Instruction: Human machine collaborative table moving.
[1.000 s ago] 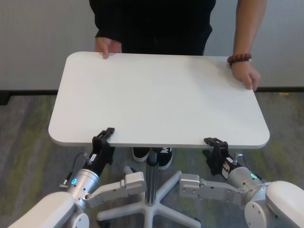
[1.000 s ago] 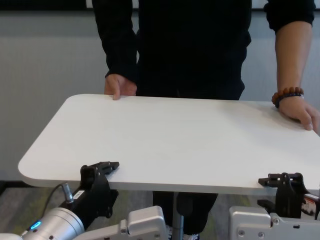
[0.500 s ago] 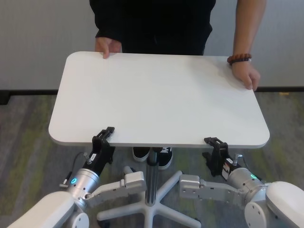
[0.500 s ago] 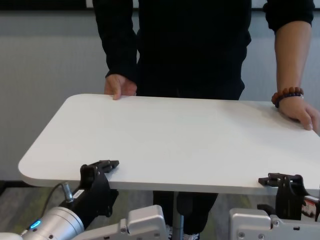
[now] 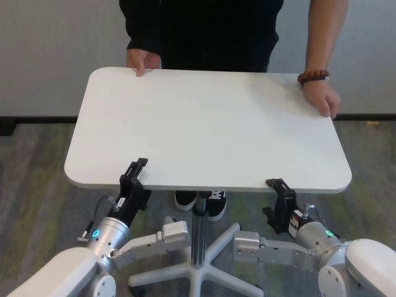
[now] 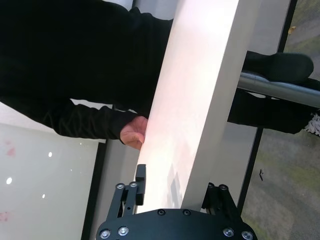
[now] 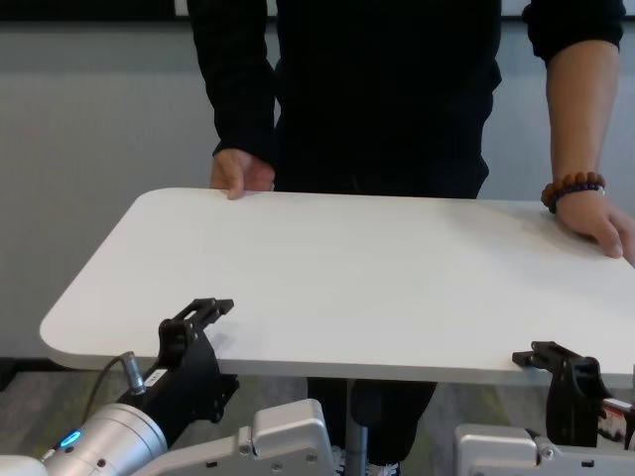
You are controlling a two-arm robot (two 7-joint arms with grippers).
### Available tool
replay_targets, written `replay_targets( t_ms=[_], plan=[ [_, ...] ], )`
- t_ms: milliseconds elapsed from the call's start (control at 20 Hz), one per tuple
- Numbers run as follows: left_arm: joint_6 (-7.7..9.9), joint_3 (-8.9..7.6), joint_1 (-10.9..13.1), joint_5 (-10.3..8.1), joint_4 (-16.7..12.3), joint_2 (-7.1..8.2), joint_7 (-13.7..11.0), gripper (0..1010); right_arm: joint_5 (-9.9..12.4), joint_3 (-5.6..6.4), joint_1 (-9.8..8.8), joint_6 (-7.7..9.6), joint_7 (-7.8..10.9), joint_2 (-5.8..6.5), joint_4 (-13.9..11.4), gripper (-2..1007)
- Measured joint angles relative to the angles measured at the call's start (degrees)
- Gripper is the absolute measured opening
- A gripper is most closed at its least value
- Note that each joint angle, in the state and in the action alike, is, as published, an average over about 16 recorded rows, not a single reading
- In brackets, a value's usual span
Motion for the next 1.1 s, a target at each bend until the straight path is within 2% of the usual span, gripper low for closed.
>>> replay_targets(
  t_ms=[250, 550, 850, 1100],
  plan=[
    [-0.01, 0.00, 0.03, 0.01, -0.02, 0.00, 0.01, 737, 0.01, 0.01, -0.04, 0.01, 0.07, 0.00, 0.05, 859],
    [-0.01, 0.01, 0.04, 0.02, 0.00, 0.01, 0.02, 893, 0.01, 0.01, -0.05, 0.02, 0.05, 0.01, 0.06, 963],
    [0.00, 0.02, 0.03, 0.01, 0.05, 0.02, 0.02, 980, 0.01, 0.01, -0.03, 0.04, -0.06, 0.01, 0.02, 1001],
    [0.00, 0.02, 0.01, 0.00, 0.09, 0.03, 0.02, 1001, 0.01, 0.00, -0.01, 0.05, -0.17, 0.01, -0.03, 1001]
  ],
)
